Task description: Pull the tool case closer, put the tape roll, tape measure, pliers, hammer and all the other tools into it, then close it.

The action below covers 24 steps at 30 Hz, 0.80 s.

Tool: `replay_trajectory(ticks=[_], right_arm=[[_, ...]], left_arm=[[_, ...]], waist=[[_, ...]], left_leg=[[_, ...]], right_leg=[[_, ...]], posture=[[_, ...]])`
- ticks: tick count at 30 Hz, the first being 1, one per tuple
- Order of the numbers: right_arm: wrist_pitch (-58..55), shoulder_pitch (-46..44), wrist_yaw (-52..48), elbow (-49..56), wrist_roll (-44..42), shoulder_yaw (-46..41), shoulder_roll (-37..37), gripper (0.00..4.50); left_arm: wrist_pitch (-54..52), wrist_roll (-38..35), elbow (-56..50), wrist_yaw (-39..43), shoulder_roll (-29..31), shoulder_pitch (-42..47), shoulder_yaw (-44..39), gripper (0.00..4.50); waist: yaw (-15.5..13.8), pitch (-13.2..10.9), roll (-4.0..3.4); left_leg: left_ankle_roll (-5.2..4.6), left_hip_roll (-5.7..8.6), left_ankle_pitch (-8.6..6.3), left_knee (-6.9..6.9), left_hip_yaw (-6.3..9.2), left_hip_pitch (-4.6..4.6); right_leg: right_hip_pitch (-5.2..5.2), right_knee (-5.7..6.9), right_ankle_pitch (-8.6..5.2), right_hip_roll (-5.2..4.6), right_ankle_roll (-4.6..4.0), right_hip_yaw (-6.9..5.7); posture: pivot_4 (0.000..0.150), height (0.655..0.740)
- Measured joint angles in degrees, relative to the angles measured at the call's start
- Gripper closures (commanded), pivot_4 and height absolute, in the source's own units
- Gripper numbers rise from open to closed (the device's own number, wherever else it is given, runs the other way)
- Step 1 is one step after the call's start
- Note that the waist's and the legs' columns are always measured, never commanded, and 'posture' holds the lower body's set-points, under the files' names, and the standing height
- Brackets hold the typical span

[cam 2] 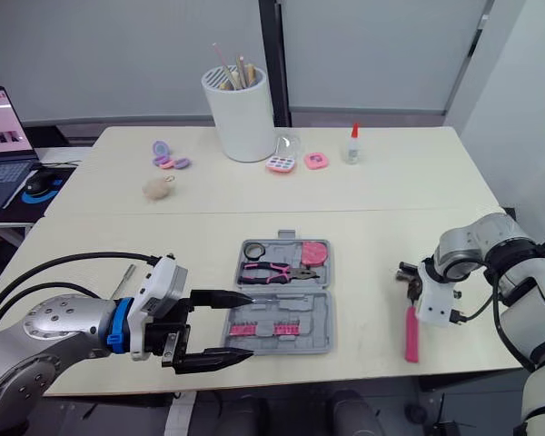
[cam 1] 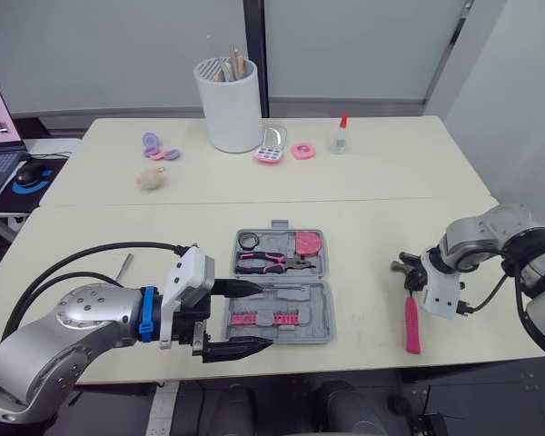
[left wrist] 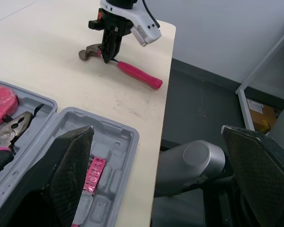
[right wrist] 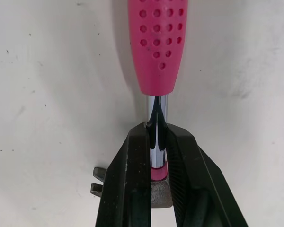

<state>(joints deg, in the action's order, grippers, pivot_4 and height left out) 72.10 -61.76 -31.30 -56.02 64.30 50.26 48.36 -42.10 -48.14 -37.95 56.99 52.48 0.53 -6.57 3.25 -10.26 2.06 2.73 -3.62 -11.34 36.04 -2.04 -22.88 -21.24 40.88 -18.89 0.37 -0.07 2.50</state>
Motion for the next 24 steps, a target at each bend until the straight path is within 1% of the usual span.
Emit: replay_trajectory(ticks=[1,3,4,5,6,7,8,9,10,11,13,15,16,17,19,20,24], right_arm=[[-0.1,0.0,-2.0,-1.0,-2.6,-1.1,0.4,4.26],[-1.6,1.0,-9.7,-3.1,-11.4,-4.7,1.7,4.26],[-3.7,2.5,-14.7,-2.8,-17.1,-7.0,2.8,4.26],[-8.4,6.1,-22.2,-0.4,-25.3,-10.0,4.5,4.26],[-13.0,8.9,-27.5,1.8,-31.4,-12.1,5.7,4.26],[-24.6,14.7,-36.2,9.1,-41.3,-15.7,7.8,4.26],[-36.4,19.5,-42.5,16.1,-48.6,-18.7,8.9,4.26],[-47.9,23.2,-46.2,22.8,-53.9,-21.3,9.6,4.26],[-55.2,25.1,-47.8,26.9,-57.0,-22.9,9.7,4.26],[-66.4,28.1,-48.2,33.1,-60.1,-25.9,10.0,4.26],[-85.1,32.6,-46.8,42.8,-64.7,-30.9,10.5,4.26],[-103.1,36.0,-43.9,51.4,-69.0,-35.4,10.3,4.26],[-110.0,36.8,-42.8,54.5,-70.6,-36.6,9.9,4.26],[-118.8,37.4,-40.7,58.1,-72.6,-38.5,8.6,4.26],[-134.5,37.5,-35.0,63.6,-75.2,-42.1,3.6,4.26],[-140.4,37.6,-31.7,65.5,-75.7,-43.5,0.9,4.26],[-154.9,38.8,-20.7,69.7,-75.6,-47.6,-4.8,4.26]], left_arm=[[0.0,0.0,0.0,0.0,0.0,0.1,0.0,0.0],[0.1,0.1,0.1,0.1,0.0,0.2,0.0,0.0],[0.1,0.1,0.1,0.1,0.0,0.3,0.1,0.0],[0.2,0.1,0.1,0.1,0.0,0.3,0.1,0.0],[0.2,0.2,0.2,0.1,0.0,0.2,0.1,0.0],[0.2,0.2,0.2,0.0,0.0,0.1,0.2,0.0],[0.3,0.2,0.3,0.0,0.0,-0.1,0.1,0.0],[0.3,0.3,0.3,0.0,0.0,-0.1,0.1,0.0],[0.3,0.3,0.3,0.0,0.0,0.0,0.2,0.0],[0.4,0.3,0.2,0.0,-0.1,0.3,0.3,0.0],[0.5,0.3,0.2,0.1,-0.1,0.4,0.4,0.0],[0.5,0.3,0.3,0.3,-0.1,0.7,0.6,0.0],[0.6,0.3,0.4,0.4,-0.1,0.9,0.7,0.0],[0.8,0.4,0.5,0.5,-0.1,1.4,0.8,0.0],[1.3,0.8,0.8,0.5,-0.6,2.6,1.4,0.0],[1.5,1.0,0.9,0.5,-1.0,3.0,1.7,0.0],[2.4,1.7,1.9,0.1,-1.6,3.5,2.0,0.0]], waist=[[0.0,0.0,-0.01],[0.0,0.0,0.0],[0.0,0.0,0.0],[-0.1,0.0,0.01],[-0.2,0.0,0.01],[-0.5,0.0,-0.01],[-0.8,0.0,-0.04],[-0.9,-0.1,-0.11],[-0.7,-0.1,-0.18],[-0.5,-0.1,-0.21],[-0.4,-0.1,-0.24],[-0.4,-0.1,-0.24],[-0.4,-0.1,-0.24],[-0.4,-0.1,-0.23],[-0.3,-0.1,-0.21],[-0.3,-0.1,-0.21],[-0.7,-0.1,-0.21]], left_leg=[[0.0,0.0,0.0,0.0,-0.01,0.0],[0.0,0.0,0.0,0.0,0.02,0.0],[0.0,0.0,0.0,-0.02,0.02,0.0],[-0.01,-0.03,-0.01,-0.04,0.08,0.01],[-0.01,-0.03,-0.01,-0.03,0.08,0.01],[-0.01,-0.01,-0.01,-0.07,0.09,-0.01],[-0.01,-0.03,-0.01,-0.07,0.11,-0.03],[-0.01,-0.03,-0.01,-0.06,0.1,-0.02],[-0.01,-0.05,-0.01,-0.04,0.06,0.0],[-0.01,-0.05,-0.01,-0.05,0.06,0.0],[0.0,-0.07,-0.01,-0.07,0.08,0.02],[0.0,-0.07,-0.01,-0.09,0.07,-0.01],[0.0,-0.06,-0.01,-0.09,0.05,-0.01],[0.0,-0.06,-0.02,-0.09,0.04,-0.05],[0.01,-0.06,-0.02,-0.1,0.03,-0.08],[0.01,-0.05,-0.02,-0.1,0.06,-0.11],[0.02,0.0,-0.02,-0.1,0.05,-0.33]], right_leg=[[0.0,0.0,0.0,0.0,0.0,0.0],[0.04,-0.01,0.0,0.0,0.0,-0.03],[0.05,-0.02,0.0,-0.02,0.0,-0.03],[0.14,-0.09,0.0,-0.02,0.0,-0.08],[0.18,-0.1,0.0,-0.05,0.0,-0.12],[0.17,-0.11,0.0,-0.08,0.0,-0.12],[0.17,-0.1,-0.01,-0.09,0.01,-0.13],[0.15,-0.09,-0.01,-0.08,0.02,-0.12],[0.14,-0.06,-0.01,-0.07,0.03,-0.07],[0.11,-0.04,0.0,-0.06,0.03,-0.06],[0.08,-0.01,-0.02,-0.04,0.05,-0.09],[0.04,-0.01,-0.02,-0.03,0.06,-0.09],[0.03,-0.02,-0.04,-0.03,0.09,-0.06],[-0.01,-0.02,-0.14,-0.03,0.28,-0.05],[-0.06,-0.03,-0.16,-0.01,0.31,-0.02],[-0.06,-0.03,-0.17,0.01,0.32,-0.03],[-0.25,-0.08,-0.22,0.0,0.4,-0.03]], posture=[[0.15,0.74],[0.15,0.74],[0.15,0.74],[0.15,0.74],[0.15,0.74],[0.15,0.74],[0.15,0.74],[0.15,0.74],[0.15,0.74],[0.15,0.74],[0.15,0.74],[0.15,0.74],[0.15,0.74],[0.15,0.74],[0.15,0.74],[0.15,0.74],[0.15,0.74]])
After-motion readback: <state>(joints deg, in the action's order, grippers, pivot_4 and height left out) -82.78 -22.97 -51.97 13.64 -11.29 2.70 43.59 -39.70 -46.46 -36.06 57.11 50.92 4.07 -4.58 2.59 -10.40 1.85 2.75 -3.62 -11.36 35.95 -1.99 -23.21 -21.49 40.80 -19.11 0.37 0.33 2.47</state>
